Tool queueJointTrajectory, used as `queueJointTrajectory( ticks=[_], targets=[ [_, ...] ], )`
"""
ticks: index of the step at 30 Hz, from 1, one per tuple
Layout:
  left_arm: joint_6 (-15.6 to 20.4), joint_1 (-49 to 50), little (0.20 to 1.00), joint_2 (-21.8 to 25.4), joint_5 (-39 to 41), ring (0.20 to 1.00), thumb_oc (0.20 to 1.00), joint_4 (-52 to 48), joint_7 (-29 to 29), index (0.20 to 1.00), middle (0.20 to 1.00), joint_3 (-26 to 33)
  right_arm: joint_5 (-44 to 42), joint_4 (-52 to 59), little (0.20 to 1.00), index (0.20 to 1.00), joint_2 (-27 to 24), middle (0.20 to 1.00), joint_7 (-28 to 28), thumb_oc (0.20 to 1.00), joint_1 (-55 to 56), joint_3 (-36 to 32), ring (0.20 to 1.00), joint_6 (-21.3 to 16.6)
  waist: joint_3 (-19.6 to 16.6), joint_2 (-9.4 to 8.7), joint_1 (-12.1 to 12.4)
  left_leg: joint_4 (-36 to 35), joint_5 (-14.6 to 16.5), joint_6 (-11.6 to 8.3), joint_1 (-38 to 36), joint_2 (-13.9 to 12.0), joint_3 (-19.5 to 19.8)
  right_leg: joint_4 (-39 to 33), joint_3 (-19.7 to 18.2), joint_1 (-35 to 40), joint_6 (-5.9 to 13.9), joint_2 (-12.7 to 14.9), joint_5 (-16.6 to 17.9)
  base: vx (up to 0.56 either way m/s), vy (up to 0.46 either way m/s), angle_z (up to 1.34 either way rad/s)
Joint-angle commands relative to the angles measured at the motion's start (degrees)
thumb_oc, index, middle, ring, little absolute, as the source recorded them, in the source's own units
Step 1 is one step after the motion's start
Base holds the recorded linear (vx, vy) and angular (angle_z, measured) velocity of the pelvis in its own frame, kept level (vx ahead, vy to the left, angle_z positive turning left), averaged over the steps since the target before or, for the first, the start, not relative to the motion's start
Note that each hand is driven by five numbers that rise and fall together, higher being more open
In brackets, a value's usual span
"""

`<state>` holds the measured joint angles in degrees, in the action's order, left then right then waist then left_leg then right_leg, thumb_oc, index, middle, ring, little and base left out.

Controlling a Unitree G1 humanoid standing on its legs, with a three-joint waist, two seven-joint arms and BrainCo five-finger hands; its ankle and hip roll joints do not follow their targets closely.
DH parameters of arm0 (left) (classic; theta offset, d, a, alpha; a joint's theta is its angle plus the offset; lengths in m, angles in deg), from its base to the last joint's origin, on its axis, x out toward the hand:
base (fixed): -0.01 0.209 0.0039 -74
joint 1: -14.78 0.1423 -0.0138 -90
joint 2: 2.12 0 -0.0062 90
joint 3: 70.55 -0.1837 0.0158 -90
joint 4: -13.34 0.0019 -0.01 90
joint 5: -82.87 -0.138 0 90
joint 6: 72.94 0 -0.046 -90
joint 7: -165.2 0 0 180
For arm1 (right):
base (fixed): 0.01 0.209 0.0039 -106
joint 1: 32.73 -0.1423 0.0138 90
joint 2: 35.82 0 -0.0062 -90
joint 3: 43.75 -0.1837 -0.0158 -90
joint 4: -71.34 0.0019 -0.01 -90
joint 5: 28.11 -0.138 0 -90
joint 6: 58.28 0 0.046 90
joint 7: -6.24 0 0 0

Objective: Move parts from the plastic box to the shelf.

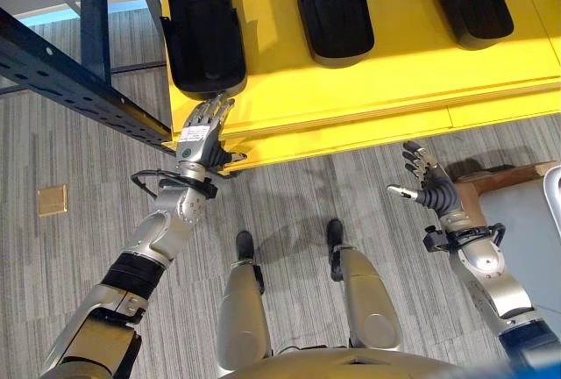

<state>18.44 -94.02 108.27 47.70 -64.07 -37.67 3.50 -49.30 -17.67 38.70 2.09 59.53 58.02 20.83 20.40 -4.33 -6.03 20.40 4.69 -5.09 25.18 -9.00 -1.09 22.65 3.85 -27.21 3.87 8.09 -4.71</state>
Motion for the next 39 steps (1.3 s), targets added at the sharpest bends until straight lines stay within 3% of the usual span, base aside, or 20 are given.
queueJointTrajectory(
  ticks=[1, 19, 39],
  targets=[
    [-0.2, -1.8, 1.000, -0.9, -1.9, 1.000, 1.000, 1.1, -1.5, 1.000, 1.000, -0.4, -0.8, 4.2, 1.000, 1.000, -0.1, 1.000, 0.3, 1.000, 1.5, -2.2, 1.000, -1.9, -2.4, -0.11, -0.2, 2.0, -1.8, 0.73, 2.5, -1.3, -0.7, -0.4, -0.4, 1.9, 1.93, 1.6, 1.6, 0.00, 0.000, 0.00],
    [-1.9, -5.8, 1.000, -1.1, -1.2, 1.000, 1.000, 5.7, -3.2, 1.000, 1.000, -0.4, -0.9, 4.2, 1.000, 1.000, -0.4, 1.000, 0.6, 1.000, 1.5, -1.6, 1.000, -1.7, -2.4, -0.31, -0.7, 2.9, -1.4, 0.70, 3.0, -1.4, -0.9, 0.5, -0.7, 1.1, 1.90, 1.6, 1.4, 0.00, 0.000, 0.00],
    [-3.9, -12.9, 1.000, 2.0, -1.5, 1.000, 1.000, 8.0, -5.6, 1.000, 1.000, 1.1, -1.2, 5.1, 1.000, 1.000, -1.6, 1.000, 1.7, 1.000, 2.5, -1.7, 1.000, -1.6, -3.1, -0.04, -1.4, 4.0, -1.0, 0.45, 3.7, -1.5, -1.1, 1.7, -1.1, 0.1, 1.92, 1.5, 1.1, 0.00, 0.001, 0.00]
  ],
)
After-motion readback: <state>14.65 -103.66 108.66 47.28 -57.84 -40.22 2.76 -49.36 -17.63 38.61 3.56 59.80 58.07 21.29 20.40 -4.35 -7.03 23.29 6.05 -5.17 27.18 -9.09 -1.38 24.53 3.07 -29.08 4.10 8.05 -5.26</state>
